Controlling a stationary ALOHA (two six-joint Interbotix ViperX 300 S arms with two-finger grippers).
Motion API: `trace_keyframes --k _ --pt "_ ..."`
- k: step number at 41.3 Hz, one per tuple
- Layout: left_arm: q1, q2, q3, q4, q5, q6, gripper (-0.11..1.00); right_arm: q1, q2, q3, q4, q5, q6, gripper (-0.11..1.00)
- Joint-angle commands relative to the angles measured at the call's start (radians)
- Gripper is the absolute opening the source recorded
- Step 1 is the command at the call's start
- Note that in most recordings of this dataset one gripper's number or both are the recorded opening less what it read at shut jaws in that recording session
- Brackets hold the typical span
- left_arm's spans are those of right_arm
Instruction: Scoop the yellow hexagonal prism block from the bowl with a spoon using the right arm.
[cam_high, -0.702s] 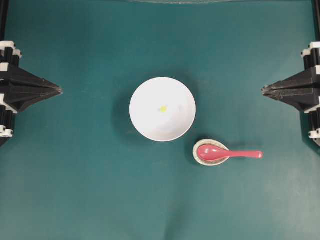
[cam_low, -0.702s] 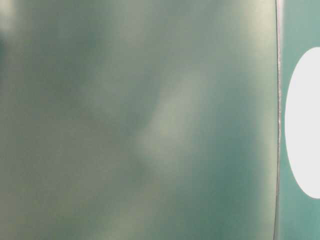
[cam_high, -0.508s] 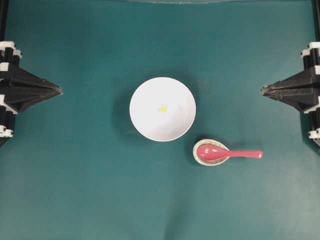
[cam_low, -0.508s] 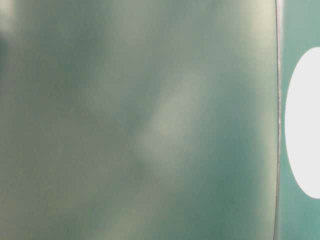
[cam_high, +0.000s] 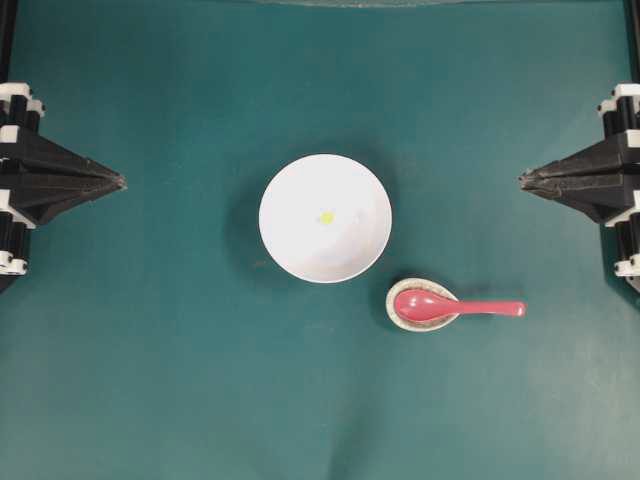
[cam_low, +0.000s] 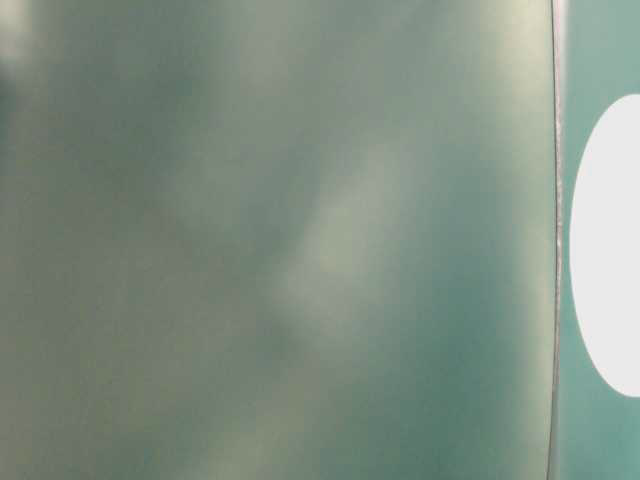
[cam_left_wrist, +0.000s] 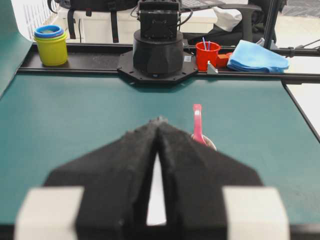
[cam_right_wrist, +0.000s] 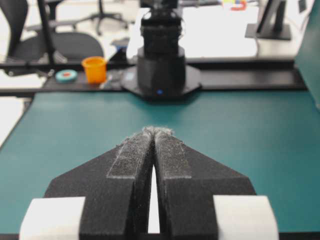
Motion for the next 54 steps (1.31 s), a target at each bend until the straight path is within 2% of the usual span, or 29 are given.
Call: trace_keyframes --k 1,6,22,30,45,54 --pt "-0.003 0.011 -0.029 0.002 -0.005 -0.002 0.04 0.002 0.003 -0.026 0.005 -0.008 0.002 0.01" --pt "-0.002 0.011 -0.029 0.002 -0.005 -0.002 0.04 0.002 0.005 -0.026 0.005 -0.005 0.002 0.03" --pt "-0.002 0.011 -0.029 0.002 -0.005 -0.002 0.04 0.002 0.003 -0.028 0.005 0.005 0.002 0.43" --pt "-0.002 0.011 -0.029 0.002 -0.005 -0.002 0.04 0.0 0.005 -0.026 0.04 0.006 0.002 0.58" --pt "-0.002 0.009 -0.029 0.002 -0.005 -0.002 0.04 0.043 0.063 0.003 0.055 -0.008 0.002 0.6" --pt "-0.002 0.009 -0.029 0.002 -0.005 -0.002 0.04 0.098 0.16 0.067 0.118 -0.138 0.002 0.6"
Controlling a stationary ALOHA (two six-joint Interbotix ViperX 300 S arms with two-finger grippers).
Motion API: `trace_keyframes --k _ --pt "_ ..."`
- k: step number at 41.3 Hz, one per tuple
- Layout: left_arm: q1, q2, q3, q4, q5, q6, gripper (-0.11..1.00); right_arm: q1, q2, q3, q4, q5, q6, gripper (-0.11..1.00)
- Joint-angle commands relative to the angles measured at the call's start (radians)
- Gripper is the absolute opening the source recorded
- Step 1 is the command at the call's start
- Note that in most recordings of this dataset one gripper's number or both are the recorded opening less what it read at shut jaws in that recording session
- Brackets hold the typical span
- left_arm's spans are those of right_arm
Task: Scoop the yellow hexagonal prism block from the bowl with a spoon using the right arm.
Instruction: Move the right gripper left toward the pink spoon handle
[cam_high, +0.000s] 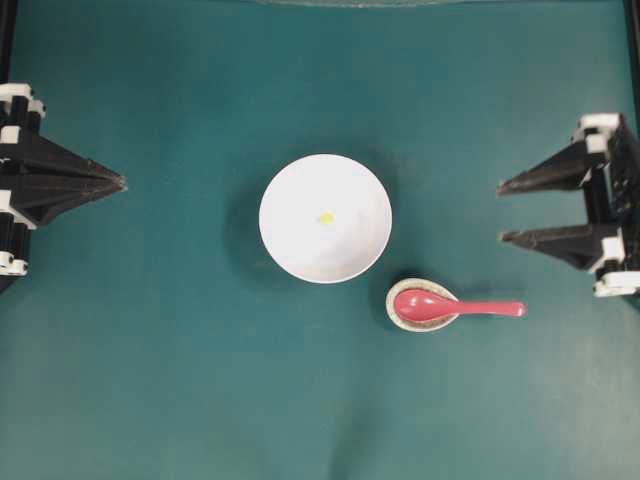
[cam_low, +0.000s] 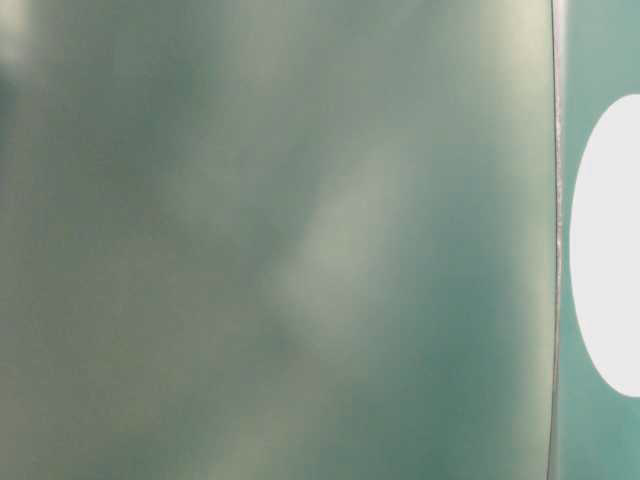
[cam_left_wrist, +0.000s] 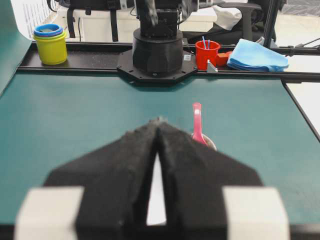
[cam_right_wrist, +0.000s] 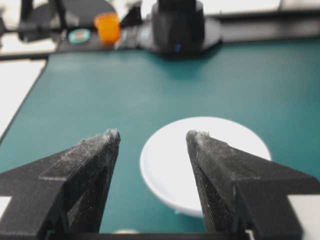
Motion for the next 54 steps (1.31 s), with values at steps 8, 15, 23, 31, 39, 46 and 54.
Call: trace_keyframes --k 8,15,23,31,39,46,54 --pt "-0.002 0.008 -0.029 0.003 -0.005 -0.002 0.04 0.115 0.152 0.069 0.115 -0.249 0.002 0.6" --pt "0.0 0.006 -0.029 0.003 -0.008 -0.002 0.04 0.212 0.285 0.1 0.218 -0.399 0.0 0.6" --pt "0.0 0.008 -0.029 0.003 -0.009 -0.002 0.04 0.324 0.451 0.107 0.331 -0.548 0.0 0.6" --pt "0.0 0.006 -0.028 0.003 -0.009 -0.002 0.04 0.43 0.58 0.104 0.426 -0.663 0.0 0.6" --pt "0.0 0.008 -0.028 0.003 -0.009 -0.002 0.04 0.509 0.672 0.106 0.506 -0.721 0.0 0.6" --pt "0.0 0.006 -0.028 0.003 -0.009 -0.002 0.04 0.541 0.756 0.098 0.535 -0.732 0.0 0.6" --pt "0.0 0.008 -0.028 0.003 -0.009 -0.002 0.04 0.555 0.844 0.084 0.538 -0.738 0.0 0.6"
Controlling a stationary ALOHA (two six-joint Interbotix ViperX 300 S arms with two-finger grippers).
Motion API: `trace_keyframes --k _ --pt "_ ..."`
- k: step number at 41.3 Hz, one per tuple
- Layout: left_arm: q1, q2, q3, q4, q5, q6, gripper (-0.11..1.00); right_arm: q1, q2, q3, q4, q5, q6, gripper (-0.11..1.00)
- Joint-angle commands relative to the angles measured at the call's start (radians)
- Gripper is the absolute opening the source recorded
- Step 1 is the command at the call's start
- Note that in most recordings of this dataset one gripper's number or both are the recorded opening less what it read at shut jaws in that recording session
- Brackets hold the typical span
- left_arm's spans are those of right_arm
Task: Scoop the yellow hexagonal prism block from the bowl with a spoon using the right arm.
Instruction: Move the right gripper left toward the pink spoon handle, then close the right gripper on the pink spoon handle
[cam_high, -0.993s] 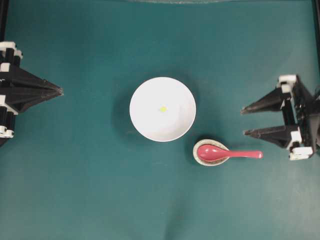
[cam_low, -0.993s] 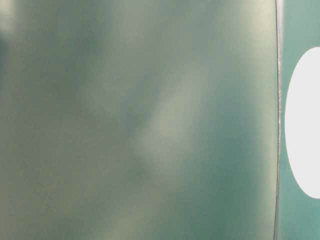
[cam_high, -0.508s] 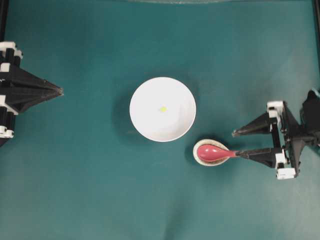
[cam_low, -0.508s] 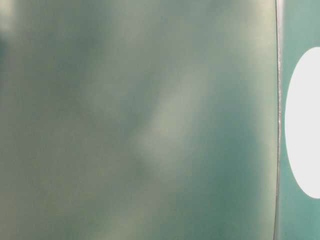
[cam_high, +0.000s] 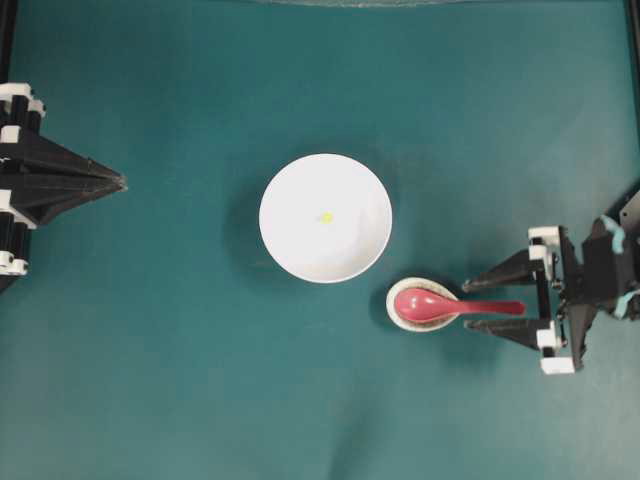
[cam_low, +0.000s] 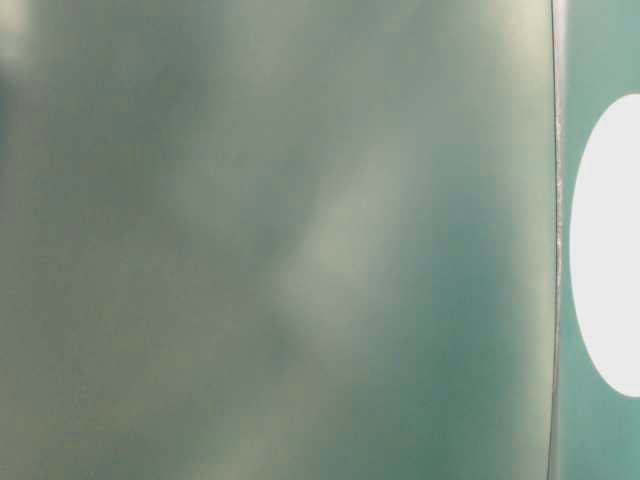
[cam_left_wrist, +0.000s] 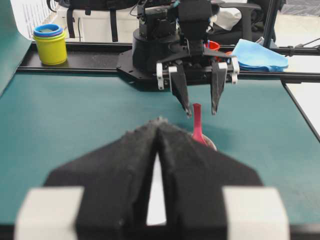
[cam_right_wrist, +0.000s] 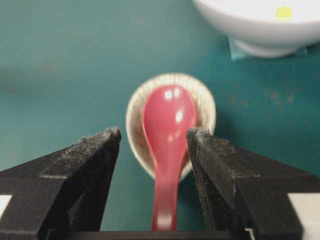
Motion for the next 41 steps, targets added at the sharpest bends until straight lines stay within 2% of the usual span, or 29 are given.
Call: trace_keyframes --k 1,10,21,31,41 --pt "0.0 0.008 -0.028 0.002 -0.009 -0.002 0.04 0.012 0.023 -0.015 0.003 -0.014 -0.002 0.6" --pt "0.0 0.008 -0.028 0.002 -0.009 -0.002 0.04 0.018 0.063 -0.011 0.014 -0.011 -0.002 0.6" --pt "0.0 0.008 -0.028 0.002 -0.011 -0.002 0.04 0.017 0.063 -0.009 0.025 0.06 -0.002 0.6" --pt "0.0 0.008 -0.029 0.002 -0.011 -0.002 0.04 0.018 0.063 -0.003 0.026 0.069 -0.003 0.6" --pt "0.0 0.008 -0.029 0.002 -0.011 -0.002 0.04 0.018 0.064 -0.003 0.026 0.067 -0.032 0.6"
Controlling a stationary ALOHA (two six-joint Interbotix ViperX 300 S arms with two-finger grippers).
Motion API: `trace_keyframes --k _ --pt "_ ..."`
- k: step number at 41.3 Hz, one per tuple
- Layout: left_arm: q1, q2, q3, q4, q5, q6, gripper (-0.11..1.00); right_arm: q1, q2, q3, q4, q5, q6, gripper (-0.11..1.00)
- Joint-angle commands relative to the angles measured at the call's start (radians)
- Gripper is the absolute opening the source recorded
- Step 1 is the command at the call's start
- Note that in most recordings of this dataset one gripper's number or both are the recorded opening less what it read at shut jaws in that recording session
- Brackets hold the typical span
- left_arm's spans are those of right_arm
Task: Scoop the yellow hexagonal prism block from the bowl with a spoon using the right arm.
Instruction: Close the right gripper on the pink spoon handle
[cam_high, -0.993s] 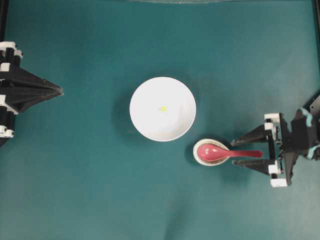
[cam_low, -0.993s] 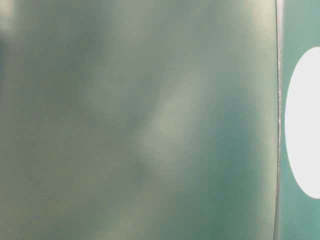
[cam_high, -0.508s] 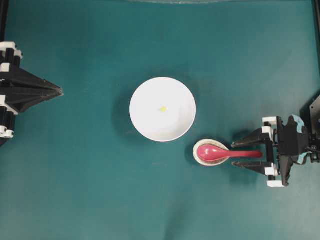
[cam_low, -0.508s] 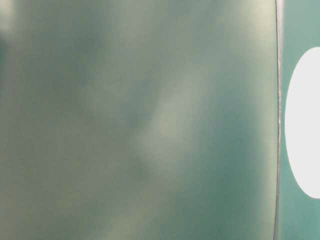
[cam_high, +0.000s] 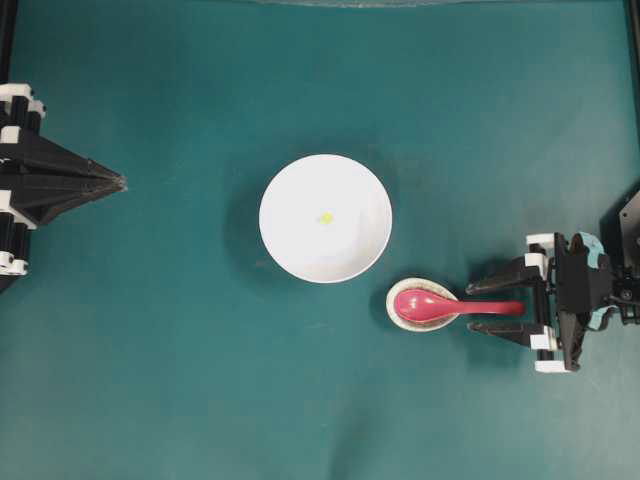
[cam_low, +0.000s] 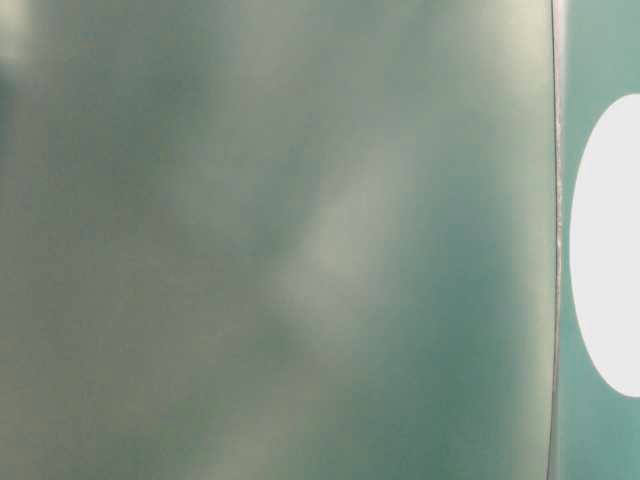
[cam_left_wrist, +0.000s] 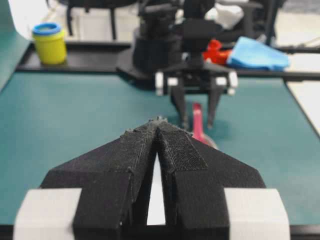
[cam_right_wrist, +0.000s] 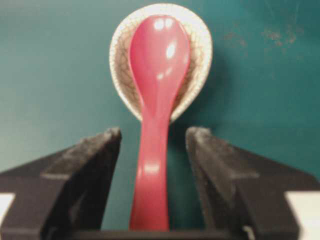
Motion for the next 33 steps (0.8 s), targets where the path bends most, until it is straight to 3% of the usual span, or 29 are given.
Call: trace_keyframes --k 1,14,33 --pt "-0.003 0.008 -0.029 0.002 -0.009 -0.002 0.04 0.005 -0.011 -0.003 0.003 -0.006 -0.009 0.6" --pt "-0.002 0.008 -0.029 0.002 -0.011 -0.002 0.04 0.005 -0.011 -0.008 0.003 -0.02 -0.015 0.6" --pt "-0.002 0.006 -0.029 0.002 -0.011 -0.002 0.04 0.005 -0.011 -0.009 0.002 -0.023 -0.015 0.44"
